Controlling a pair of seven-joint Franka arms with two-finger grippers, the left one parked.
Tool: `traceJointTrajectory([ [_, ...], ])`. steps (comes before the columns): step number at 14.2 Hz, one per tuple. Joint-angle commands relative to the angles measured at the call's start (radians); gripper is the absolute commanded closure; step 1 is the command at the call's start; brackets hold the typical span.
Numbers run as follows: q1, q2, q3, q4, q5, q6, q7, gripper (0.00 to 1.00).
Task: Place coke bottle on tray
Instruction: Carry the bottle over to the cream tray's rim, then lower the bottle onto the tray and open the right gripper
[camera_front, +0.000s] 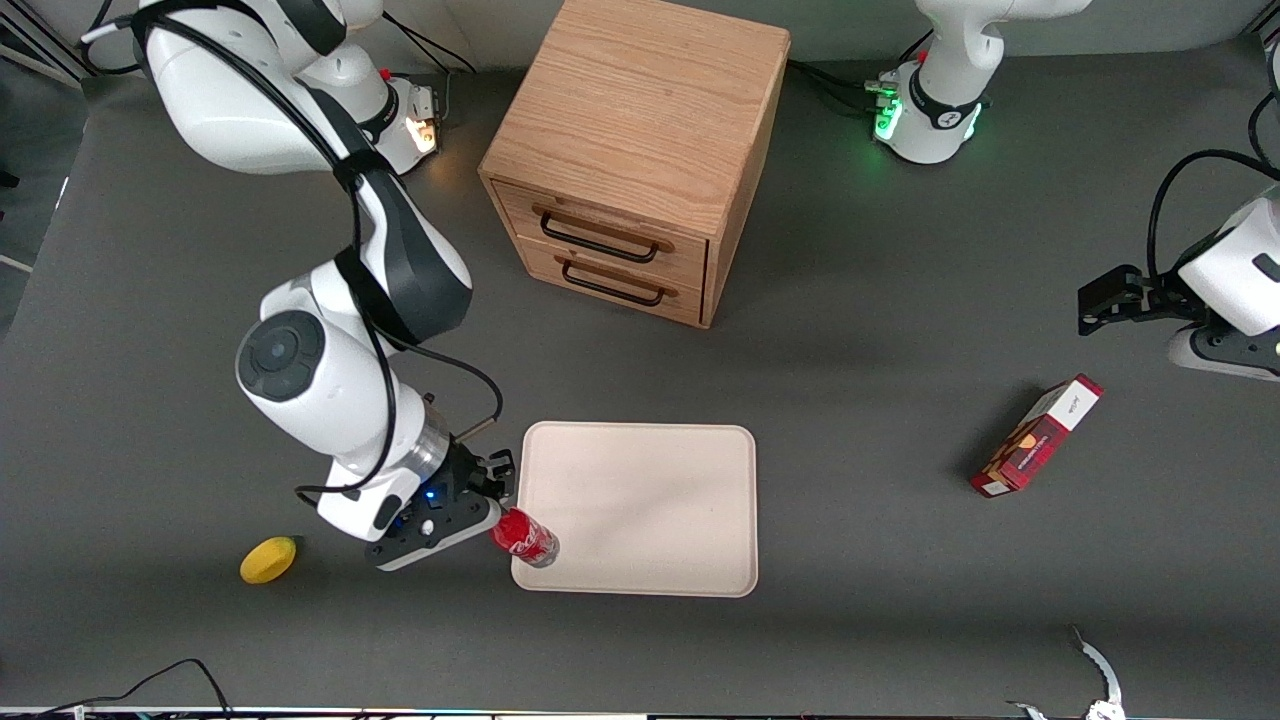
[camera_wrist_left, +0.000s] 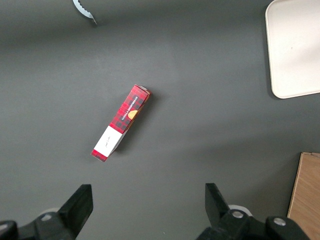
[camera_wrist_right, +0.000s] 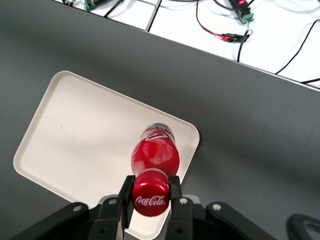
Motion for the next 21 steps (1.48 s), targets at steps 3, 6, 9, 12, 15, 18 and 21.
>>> traceJointTrajectory([
  [3,0.03,0.083,-0.01,0.057,-0.051,0.009,0.016,1.0],
  [6,0.03,0.11,-0.01,0.055,-0.062,0.016,0.015,1.0],
  [9,0.03,0.123,-0.01,0.049,-0.063,0.032,0.015,1.0],
  [12,0.03,0.13,-0.022,0.047,-0.063,0.035,0.013,1.0],
  [15,0.031,0.139,-0.033,0.046,-0.065,0.055,0.013,1.0],
  [18,0.031,0.143,-0.037,0.046,-0.065,0.062,0.013,0.86],
  [21,0.033,0.145,-0.037,0.044,-0.065,0.076,0.015,0.41],
])
